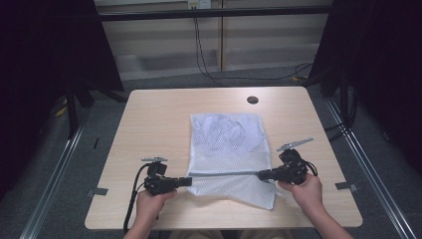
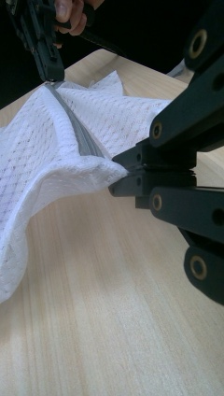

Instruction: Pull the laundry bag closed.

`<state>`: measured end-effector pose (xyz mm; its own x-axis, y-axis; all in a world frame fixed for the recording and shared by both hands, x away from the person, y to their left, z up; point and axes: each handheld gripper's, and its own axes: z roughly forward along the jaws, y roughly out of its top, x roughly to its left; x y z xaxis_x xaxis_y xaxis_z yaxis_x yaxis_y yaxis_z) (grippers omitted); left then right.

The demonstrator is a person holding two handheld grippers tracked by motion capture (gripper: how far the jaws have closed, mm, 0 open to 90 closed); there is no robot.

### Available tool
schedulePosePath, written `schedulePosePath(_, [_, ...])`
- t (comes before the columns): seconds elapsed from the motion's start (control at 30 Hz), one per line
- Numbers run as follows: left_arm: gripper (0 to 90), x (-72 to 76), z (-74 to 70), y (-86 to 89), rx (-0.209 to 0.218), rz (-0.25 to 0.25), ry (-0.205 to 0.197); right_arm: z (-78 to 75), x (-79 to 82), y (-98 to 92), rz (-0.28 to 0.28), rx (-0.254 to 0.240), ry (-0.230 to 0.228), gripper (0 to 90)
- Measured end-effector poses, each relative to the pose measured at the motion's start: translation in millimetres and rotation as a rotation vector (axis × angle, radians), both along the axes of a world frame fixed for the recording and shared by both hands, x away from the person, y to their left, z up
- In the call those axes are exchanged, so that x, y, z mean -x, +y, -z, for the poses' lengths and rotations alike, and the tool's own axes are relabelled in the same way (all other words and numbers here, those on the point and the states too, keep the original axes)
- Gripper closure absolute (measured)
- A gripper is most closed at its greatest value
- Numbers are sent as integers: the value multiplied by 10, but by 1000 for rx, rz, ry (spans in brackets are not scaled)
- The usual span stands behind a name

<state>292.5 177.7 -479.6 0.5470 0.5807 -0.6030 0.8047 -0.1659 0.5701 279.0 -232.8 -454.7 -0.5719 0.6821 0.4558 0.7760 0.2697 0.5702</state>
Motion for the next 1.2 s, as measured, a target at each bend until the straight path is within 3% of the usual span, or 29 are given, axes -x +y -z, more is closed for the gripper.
schedulePosePath(0.17, [895, 5, -17, 12, 1, -13, -10, 9, 20, -1, -3, 8, 2, 872])
schedulePosePath(0.37, [895, -1, 2, 72, 20, -28, 11, 4, 47, -111, 22, 7, -6, 873])
schedulePosePath(0.6, [896, 3, -6, 37, 2, -25, 4, 17, 89, -183, 27, -10, -1, 873])
schedulePosePath(0.67, [896, -3, 4, 60, -3, -31, 4, 15, 106, -191, 27, 7, -8, 873])
schedulePosePath(0.73, [896, -4, 14, 76, 14, -28, 16, 24, 116, -233, 36, -8, -3, 873])
schedulePosePath(0.87, [896, 0, -6, 38, -1, -34, 6, 18, 132, -277, 40, -13, -2, 873])
schedulePosePath(0.93, [897, -10, -22, 61, 4, -44, -2, 26, 140, -305, 42, -43, 4, 873])
schedulePosePath(0.97, [897, -6, -30, 92, -27, -71, -19, 22, 143, -311, 46, -32, 2, 873])
schedulePosePath(1.0, [897, -24, -12, 155, -9, -75, -7, 12, 149, -337, 60, 6, -6, 873])
schedulePosePath(1.03, [898, -33, 12, 195, 37, -70, 22, 14, 150, -397, 69, 1, -5, 873])
schedulePosePath(1.07, [897, -25, 13, 180, 21, -45, 21, 26, 151, -461, 77, -52, 10, 873])
schedulePosePath(1.1, [896, 1, 2, 117, -33, -21, 2, 9, 167, -449, 79, 10, -14, 873])
schedulePosePath(1.13, [896, 19, -13, 69, -66, -15, -18, 9, 167, -449, 79, 10, -14, 873])
schedulePosePath(1.17, [896, 15, -25, 56, -66, -10, -24, 13, 165, -423, 75, 50, -21, 872])
schedulePosePath(1.2, [896, 6, -31, 61, -46, -15, -23, 13, 165, -423, 75, 50, -21, 872])
